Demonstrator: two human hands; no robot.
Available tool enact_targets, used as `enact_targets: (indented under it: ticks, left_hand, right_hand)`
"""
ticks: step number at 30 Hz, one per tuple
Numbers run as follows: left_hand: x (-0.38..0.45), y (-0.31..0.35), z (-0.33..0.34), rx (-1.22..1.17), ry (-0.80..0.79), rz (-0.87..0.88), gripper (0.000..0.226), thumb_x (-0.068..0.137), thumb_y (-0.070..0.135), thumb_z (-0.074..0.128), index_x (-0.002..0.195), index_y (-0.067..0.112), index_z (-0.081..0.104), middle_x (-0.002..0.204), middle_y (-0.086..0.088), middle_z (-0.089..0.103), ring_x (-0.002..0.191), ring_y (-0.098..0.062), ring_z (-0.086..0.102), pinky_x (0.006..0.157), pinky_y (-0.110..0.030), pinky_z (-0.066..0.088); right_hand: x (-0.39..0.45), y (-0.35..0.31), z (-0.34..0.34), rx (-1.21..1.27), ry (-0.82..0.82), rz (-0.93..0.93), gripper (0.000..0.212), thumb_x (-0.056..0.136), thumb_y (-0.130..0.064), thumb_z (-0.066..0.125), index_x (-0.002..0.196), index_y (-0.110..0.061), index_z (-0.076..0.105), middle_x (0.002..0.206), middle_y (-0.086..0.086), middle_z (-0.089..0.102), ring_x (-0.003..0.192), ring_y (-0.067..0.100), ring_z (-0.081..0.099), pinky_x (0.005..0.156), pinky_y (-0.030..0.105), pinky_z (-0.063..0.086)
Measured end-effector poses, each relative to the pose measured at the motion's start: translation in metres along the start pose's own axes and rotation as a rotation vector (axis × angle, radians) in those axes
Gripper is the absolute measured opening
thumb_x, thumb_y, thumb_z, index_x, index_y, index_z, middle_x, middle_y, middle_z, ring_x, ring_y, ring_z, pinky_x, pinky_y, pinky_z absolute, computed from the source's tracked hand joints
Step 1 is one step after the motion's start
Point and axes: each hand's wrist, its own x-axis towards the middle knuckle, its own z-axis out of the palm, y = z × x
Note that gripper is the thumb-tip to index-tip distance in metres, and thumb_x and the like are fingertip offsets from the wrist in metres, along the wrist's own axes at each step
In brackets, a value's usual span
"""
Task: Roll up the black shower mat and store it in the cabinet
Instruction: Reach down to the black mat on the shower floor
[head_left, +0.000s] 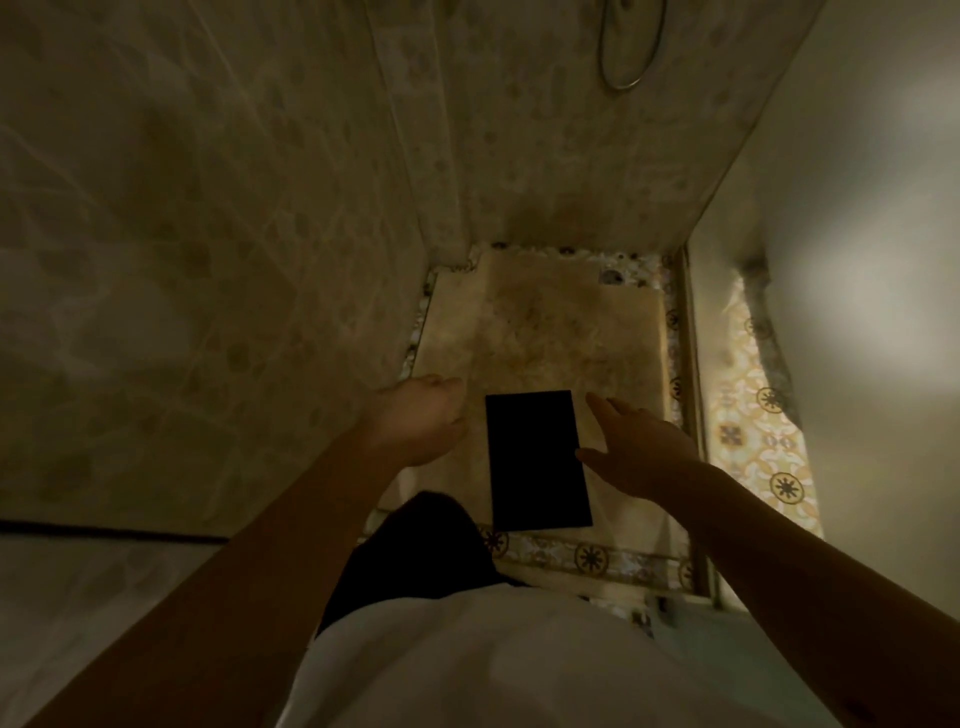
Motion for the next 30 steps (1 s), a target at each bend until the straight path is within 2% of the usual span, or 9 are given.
enact_targets:
  ticks: [6,12,16,19,22,25,30]
  left_hand:
    - [0.062,-0.008,-0.021,-0.023,0.027,0.006,0.049,0.092,0.049,0.045,0.131,0.019,0.052,0.133,-0.007,0.056,0.119,-0.026,0.054,0.096,-0.041,0.047]
    - [0.161,-0.043,-0.047,-0.073,0.035,0.028,0.05,0.093,0.048,0.047,0.134,0.02,0.05,0.138,-0.005,0.052,0.123,-0.025,0.05,0.097,-0.039,0.042]
    - [0.235,-0.087,-0.077,-0.091,-0.037,0.062,0.062,0.095,0.048,0.045,0.149,0.023,0.03,0.151,-0.007,0.038,0.133,-0.028,0.041,0.105,-0.042,0.037]
    - [0.279,-0.119,-0.105,-0.075,-0.083,0.055,0.069,0.093,0.053,0.043,0.153,0.028,0.017,0.16,-0.006,0.023,0.142,-0.028,0.03,0.11,-0.046,0.032]
    - [0.317,-0.144,-0.132,-0.004,-0.069,0.063,0.071,0.093,0.055,0.042,0.153,0.026,0.017,0.159,-0.007,0.023,0.141,-0.03,0.03,0.11,-0.048,0.033]
    - [0.357,-0.161,-0.159,0.042,-0.065,0.06,0.071,0.091,0.058,0.04,0.152,0.027,0.02,0.157,-0.008,0.026,0.139,-0.031,0.031,0.109,-0.05,0.034]
    - [0.403,-0.168,-0.186,0.059,-0.058,0.091,0.076,0.091,0.062,0.039,0.154,0.027,0.014,0.161,-0.009,0.017,0.144,-0.032,0.023,0.113,-0.051,0.028]
  right_hand:
    - [0.052,0.014,-0.019,0.028,0.009,0.022,0.083,0.088,-0.056,0.051,0.153,-0.024,0.011,0.151,0.003,0.037,0.128,0.029,0.046,0.09,0.039,0.046]
    - [0.14,0.015,-0.036,0.052,-0.021,0.052,0.084,0.087,-0.056,0.053,0.152,-0.027,0.008,0.15,0.004,0.038,0.128,0.029,0.047,0.09,0.043,0.049]
    - [0.22,0.001,-0.066,0.09,-0.043,0.104,0.084,0.088,-0.053,0.054,0.152,-0.026,0.007,0.15,0.006,0.039,0.128,0.031,0.046,0.095,0.048,0.048]
    - [0.275,-0.014,-0.099,0.118,-0.048,0.133,0.084,0.088,-0.052,0.054,0.152,-0.023,0.009,0.148,0.008,0.04,0.125,0.031,0.049,0.096,0.047,0.047]
    - [0.318,-0.023,-0.127,0.107,-0.045,0.15,0.082,0.089,-0.053,0.054,0.152,-0.022,0.011,0.148,0.009,0.041,0.12,0.031,0.053,0.094,0.046,0.049]
    - [0.355,-0.028,-0.15,0.082,-0.041,0.174,0.08,0.088,-0.056,0.053,0.151,-0.023,0.017,0.148,0.008,0.04,0.123,0.032,0.05,0.095,0.046,0.048]
    - [0.398,-0.025,-0.176,0.04,-0.056,0.172,0.074,0.086,-0.059,0.05,0.147,-0.023,0.027,0.146,0.006,0.042,0.124,0.03,0.049,0.094,0.045,0.049]
